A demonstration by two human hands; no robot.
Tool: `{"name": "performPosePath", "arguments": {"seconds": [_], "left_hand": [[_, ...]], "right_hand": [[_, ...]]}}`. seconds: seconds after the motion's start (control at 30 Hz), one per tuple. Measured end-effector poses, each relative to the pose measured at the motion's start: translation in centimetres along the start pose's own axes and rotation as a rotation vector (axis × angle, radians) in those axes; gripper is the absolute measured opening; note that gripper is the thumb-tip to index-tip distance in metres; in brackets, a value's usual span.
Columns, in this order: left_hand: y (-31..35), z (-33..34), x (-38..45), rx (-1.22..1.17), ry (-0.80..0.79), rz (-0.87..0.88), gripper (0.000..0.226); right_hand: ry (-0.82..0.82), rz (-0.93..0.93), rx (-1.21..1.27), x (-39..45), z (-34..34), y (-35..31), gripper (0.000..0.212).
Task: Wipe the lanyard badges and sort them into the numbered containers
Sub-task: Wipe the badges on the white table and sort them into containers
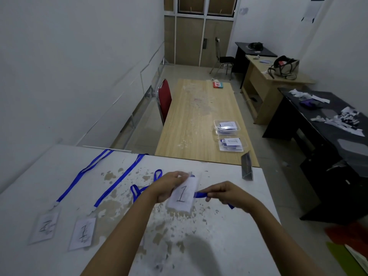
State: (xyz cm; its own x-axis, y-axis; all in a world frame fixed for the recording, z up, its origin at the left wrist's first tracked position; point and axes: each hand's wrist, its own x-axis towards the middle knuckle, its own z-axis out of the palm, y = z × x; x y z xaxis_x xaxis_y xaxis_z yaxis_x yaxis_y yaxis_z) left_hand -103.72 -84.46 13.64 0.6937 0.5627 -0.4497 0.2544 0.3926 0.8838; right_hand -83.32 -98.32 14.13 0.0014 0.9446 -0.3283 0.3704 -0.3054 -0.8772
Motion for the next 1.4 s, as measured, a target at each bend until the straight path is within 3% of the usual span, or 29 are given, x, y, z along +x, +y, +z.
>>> {"name": "performPosePath", "arguments": {"seconds": [0.13,0.27,0.37,0.47,0.57,0.63,0.8,1.0,1.13,1.33,1.4], "left_hand": [[-0.4,0.6,-0.6,0.078,-0.167,-0.05,0.026],[-0.5,1.5,-1.0,0.014,-0.325,-0.072,0.048],[-0.3,2.2,-1.6,-0.012,-0.37,-0.055,0.047],[-0.1,2.9,-1.6,-0.172,-0.305,0.018,0.039],[-0.3,3.7,-0.5,-0.462,-0.122,0.104,0.034],[-0.5,4.2,0.5,-0.53,0.016,0.141,0.03],[-1.7,5.5,2.7,-0.714,0.142,0.146,0.03],[-4.0,7.6,3.4,-0.425,0.189,0.119,0.023],[-5.2,10.2,3.4,-0.285,0.212,0.127,0.01],[-6.9,15.3,2.9,-0.102,0.09,0.098,0.042],[-7.4,17.3,2.9,-0.057,0.042,0.083,0.036]], "right_hand": [[0.002,-0.069,-0.061,0.4,-1.9,-1.1,0.02],[0.022,-0.116,0.073,0.9,-2.8,-1.6,0.006],[0.017,-0.108,0.17,1.1,-2.9,-1.4,0.006],[0.083,-0.107,0.384,1.1,-1.6,-1.0,0.018],[0.27,-0.065,0.746,1.3,0.8,-0.2,0.025],[0.359,-0.035,0.911,1.5,2.9,0.5,0.029],[0.425,0.025,1.181,0.9,7.6,2.2,0.033],[0.437,0.007,1.243,-2.3,9.5,3.5,0.037],[0.455,-0.052,1.421,-5.9,9.4,4.3,0.044],[0.666,0.063,1.035,-10.7,8.4,5.9,0.043],[0.706,0.092,1.0,-12.4,7.9,7.1,0.041]]}}
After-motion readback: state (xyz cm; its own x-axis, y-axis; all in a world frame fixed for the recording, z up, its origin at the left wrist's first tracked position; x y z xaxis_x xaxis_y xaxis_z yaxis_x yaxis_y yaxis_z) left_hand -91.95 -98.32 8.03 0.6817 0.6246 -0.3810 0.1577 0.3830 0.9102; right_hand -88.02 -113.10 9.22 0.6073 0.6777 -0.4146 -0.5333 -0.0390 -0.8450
